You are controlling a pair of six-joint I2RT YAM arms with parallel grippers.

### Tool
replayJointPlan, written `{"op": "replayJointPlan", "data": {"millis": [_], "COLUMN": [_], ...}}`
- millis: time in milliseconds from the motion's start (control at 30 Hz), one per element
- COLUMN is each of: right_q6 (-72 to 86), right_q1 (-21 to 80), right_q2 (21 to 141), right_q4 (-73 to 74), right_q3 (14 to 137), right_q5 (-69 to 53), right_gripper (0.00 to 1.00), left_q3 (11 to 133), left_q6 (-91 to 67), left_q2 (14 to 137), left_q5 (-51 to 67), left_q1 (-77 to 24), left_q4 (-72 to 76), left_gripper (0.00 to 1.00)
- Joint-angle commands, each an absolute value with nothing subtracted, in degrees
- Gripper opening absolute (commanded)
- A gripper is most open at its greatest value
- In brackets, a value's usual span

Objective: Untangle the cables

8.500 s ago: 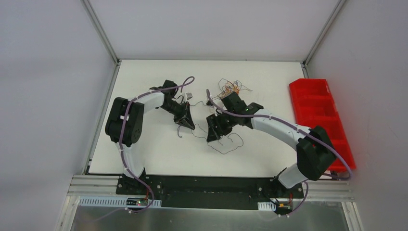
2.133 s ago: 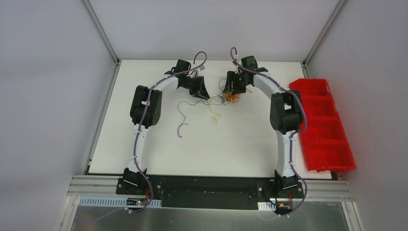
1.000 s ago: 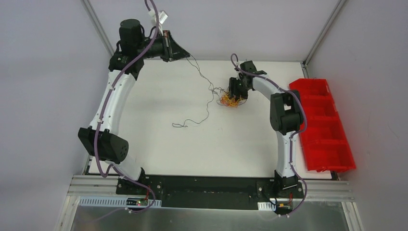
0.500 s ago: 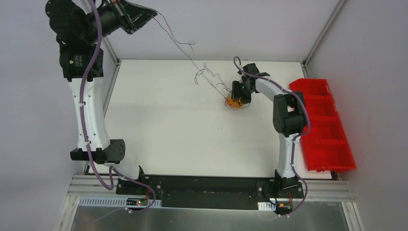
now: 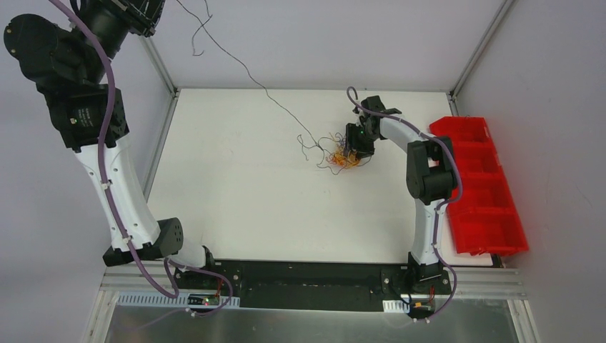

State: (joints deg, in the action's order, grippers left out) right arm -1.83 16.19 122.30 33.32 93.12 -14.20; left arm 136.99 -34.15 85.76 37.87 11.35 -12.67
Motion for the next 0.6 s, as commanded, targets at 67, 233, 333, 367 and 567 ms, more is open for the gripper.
{"op": "replayJointPlan", "data": {"millis": [67, 233, 333, 367, 567], "right_q6": [-4.3, -4.99, -5.02, -5.09, -4.99], "right_q1": [17.19, 17.21, 17.18, 17.18, 17.21], "right_q2": [121.02, 121.35, 121.23, 121.28, 121.6], "right_q4": [38.4, 38.76, 38.68, 38.75, 39.24], "right_q3": [90.35, 89.93, 89.66, 89.72, 90.4], "right_q5": [-11.47, -10.22, -9.82, -9.66, -9.53], "right_gripper": [0.53, 0.57, 0.58, 0.58, 0.58], "left_q3": [142.2, 147.02, 149.92, 151.68, 151.13], "left_q6": [-29.25, -23.97, -21.15, -19.92, -14.0], "left_q2": [83.74, 82.83, 82.5, 82.67, 80.65], "left_q5": [25.63, 12.26, 7.71, 6.64, 3.03], "left_q1": [12.27, 12.3, 12.3, 12.3, 12.3], "left_q4": [-11.6, -12.06, -10.81, -11.03, -13.01], "left_gripper": [0.0, 0.0, 0.0, 0.0, 0.0]}}
